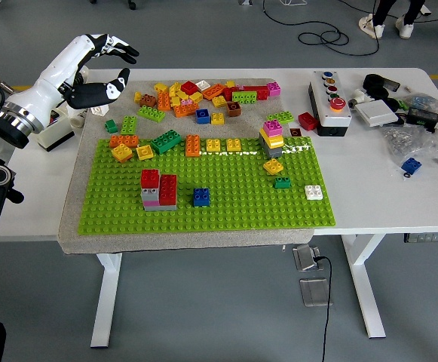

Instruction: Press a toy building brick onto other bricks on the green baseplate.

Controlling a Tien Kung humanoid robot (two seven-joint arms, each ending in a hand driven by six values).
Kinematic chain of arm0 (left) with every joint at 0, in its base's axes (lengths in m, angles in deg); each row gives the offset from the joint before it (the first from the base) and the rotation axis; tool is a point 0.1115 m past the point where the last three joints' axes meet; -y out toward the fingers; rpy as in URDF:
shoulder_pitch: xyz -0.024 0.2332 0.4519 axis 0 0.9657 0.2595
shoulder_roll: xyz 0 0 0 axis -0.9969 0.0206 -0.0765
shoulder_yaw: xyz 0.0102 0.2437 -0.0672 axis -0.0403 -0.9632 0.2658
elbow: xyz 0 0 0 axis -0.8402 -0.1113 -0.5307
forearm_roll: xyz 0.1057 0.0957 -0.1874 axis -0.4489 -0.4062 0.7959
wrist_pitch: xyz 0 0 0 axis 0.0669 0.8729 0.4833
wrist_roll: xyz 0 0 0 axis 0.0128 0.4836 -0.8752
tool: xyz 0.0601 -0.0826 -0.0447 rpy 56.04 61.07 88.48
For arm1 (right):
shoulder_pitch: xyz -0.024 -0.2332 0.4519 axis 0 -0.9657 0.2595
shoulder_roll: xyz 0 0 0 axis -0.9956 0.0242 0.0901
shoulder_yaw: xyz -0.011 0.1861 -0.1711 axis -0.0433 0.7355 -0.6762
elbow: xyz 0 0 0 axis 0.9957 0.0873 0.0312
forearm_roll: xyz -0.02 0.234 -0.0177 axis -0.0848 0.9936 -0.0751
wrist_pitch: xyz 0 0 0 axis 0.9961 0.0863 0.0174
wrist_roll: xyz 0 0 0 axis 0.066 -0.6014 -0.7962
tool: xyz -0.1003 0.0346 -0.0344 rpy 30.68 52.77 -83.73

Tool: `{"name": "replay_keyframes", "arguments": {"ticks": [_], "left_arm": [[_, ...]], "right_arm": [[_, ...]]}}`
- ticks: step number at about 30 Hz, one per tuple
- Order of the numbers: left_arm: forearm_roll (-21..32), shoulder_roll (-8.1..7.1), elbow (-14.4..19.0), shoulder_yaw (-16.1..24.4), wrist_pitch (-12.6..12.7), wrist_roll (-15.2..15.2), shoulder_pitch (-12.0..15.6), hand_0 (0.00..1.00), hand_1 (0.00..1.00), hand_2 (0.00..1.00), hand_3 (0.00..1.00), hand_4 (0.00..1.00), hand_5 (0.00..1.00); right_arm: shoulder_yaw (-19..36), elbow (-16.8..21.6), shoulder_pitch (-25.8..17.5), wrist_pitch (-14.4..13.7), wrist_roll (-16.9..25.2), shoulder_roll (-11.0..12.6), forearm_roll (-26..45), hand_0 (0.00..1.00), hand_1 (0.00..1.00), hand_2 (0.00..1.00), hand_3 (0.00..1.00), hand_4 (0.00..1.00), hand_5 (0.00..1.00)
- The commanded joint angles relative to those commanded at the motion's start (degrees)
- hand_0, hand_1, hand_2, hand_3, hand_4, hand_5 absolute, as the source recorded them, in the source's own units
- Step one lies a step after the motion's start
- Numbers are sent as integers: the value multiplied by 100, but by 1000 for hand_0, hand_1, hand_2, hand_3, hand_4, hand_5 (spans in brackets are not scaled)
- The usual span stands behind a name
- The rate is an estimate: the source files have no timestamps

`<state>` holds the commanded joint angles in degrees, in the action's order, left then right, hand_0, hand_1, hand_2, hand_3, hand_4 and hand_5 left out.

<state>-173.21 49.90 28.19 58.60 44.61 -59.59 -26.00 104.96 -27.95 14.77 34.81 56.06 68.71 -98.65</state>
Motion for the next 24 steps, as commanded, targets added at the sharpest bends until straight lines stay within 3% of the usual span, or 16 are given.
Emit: {"name": "replay_keyframes", "arguments": {"ticks": [1,2,8,9,19,24], "left_arm": [[-49,-1,25,-41,-30,-14,3,786,756,616,604,434,2],[-74,-2,38,-63,-45,-21,4,878,846,774,786,711,30],[-712,-24,217,-435,-213,-168,-7,878,846,774,786,711,30],[-847,-35,226,-506,-211,-193,-19,925,900,837,839,860,55],[-2215,-135,159,-1157,-26,-430,-142,923,900,839,841,911,68],[-2260,-211,118,-1505,56,-423,-212,911,893,834,844,913,60]], "right_arm": [[-1,0,0,0,1,1,-2,746,640,679,601,856,524],[-2,0,0,0,2,2,-3,746,640,679,601,856,524],[5,0,-3,5,5,15,-17,746,640,679,603,858,524],[8,0,-2,4,7,19,-18,746,641,679,603,859,525],[-2,0,25,5,7,38,-22,746,641,679,603,859,525],[-9,0,28,5,6,53,-32,746,642,679,603,859,525]]}}
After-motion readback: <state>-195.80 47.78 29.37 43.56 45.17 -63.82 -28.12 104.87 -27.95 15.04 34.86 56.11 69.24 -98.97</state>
